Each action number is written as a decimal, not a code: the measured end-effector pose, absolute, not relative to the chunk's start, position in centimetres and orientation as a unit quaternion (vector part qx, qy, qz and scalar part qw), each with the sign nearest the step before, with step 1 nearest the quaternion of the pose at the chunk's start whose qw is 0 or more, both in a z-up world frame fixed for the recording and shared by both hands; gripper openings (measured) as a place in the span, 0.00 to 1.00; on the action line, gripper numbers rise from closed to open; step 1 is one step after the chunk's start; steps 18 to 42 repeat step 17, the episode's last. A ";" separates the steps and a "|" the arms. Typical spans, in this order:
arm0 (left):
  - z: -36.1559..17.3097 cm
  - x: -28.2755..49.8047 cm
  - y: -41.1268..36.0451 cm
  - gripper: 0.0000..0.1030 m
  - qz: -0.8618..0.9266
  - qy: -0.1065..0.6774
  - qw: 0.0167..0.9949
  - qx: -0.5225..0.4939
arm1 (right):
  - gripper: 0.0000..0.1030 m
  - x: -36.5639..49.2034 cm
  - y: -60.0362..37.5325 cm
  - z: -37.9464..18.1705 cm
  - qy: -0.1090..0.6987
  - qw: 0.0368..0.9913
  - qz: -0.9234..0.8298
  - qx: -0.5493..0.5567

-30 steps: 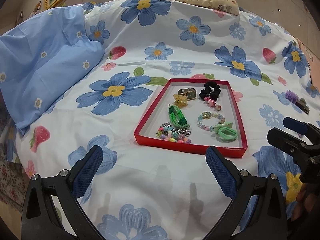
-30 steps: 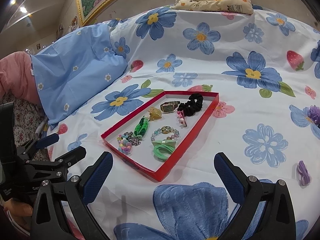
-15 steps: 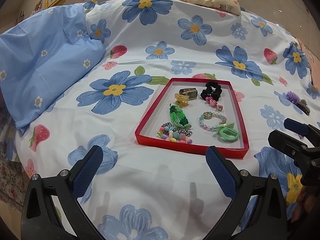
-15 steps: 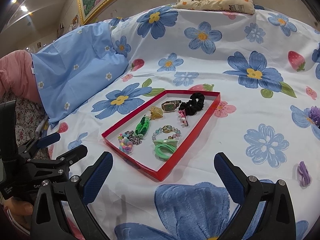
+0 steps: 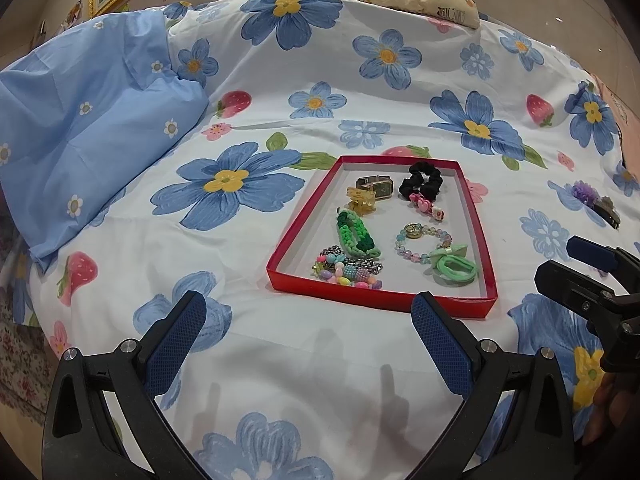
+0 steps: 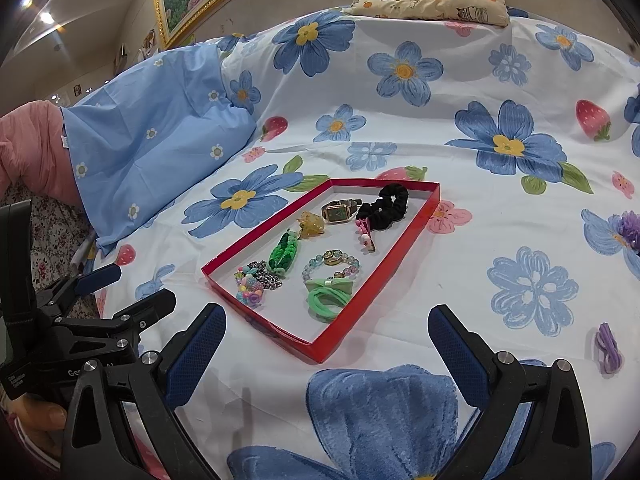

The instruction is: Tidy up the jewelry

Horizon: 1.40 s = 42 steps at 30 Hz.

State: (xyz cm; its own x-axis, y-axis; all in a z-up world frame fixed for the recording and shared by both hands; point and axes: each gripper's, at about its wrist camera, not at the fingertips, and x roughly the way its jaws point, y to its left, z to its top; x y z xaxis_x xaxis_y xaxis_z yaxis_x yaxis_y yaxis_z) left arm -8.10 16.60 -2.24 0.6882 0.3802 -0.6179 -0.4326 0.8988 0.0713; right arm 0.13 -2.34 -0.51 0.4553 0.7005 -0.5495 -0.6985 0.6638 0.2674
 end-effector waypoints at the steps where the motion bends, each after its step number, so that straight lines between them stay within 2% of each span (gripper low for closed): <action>1: -2.2 -8.0 16.4 1.00 0.222 0.327 0.918 -0.039 | 0.99 0.1 -2.3 -0.5 0.323 0.853 0.410 0.001; 42: -2.3 -7.1 16.2 1.00 0.215 0.331 0.917 -0.045 | 0.99 0.8 -2.5 -0.8 0.329 0.852 0.407 0.000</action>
